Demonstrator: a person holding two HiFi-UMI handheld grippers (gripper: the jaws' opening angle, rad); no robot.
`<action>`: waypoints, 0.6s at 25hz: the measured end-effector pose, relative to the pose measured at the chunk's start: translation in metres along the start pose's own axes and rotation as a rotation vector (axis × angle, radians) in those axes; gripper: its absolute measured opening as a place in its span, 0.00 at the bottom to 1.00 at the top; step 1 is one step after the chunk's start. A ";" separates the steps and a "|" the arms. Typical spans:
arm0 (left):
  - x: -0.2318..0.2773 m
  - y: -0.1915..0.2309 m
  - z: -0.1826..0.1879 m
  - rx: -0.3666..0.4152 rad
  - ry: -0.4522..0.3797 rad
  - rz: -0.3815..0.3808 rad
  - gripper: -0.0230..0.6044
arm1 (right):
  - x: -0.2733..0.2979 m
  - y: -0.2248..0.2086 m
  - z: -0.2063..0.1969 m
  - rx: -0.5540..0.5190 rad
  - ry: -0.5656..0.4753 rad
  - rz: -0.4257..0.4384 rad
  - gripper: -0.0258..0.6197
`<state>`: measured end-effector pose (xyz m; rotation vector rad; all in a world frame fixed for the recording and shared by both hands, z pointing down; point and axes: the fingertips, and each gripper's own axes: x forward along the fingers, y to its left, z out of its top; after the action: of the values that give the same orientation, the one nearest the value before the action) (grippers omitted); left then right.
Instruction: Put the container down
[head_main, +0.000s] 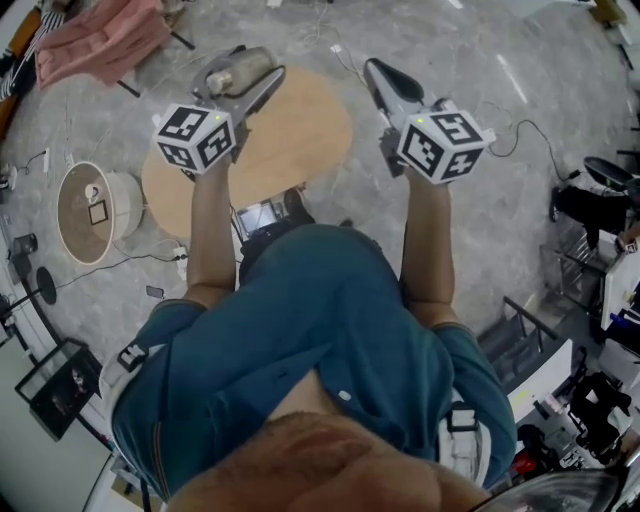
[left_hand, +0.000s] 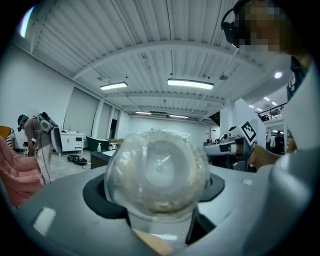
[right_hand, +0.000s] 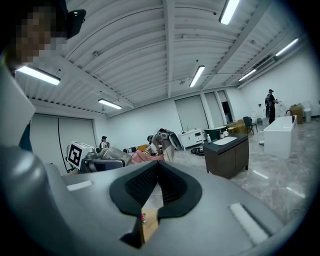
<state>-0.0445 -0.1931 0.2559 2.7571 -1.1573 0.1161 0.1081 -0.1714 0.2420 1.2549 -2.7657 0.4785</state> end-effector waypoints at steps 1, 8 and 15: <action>0.004 0.006 0.001 0.000 0.003 -0.008 0.56 | 0.005 -0.003 0.001 0.003 0.001 -0.008 0.05; 0.031 0.043 -0.002 0.000 0.035 -0.065 0.56 | 0.038 -0.021 0.006 0.022 0.002 -0.068 0.05; 0.044 0.072 -0.010 -0.015 0.052 -0.104 0.56 | 0.066 -0.025 0.003 0.035 0.014 -0.108 0.05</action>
<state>-0.0652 -0.2727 0.2795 2.7765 -0.9962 0.1660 0.0833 -0.2359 0.2576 1.3948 -2.6722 0.5269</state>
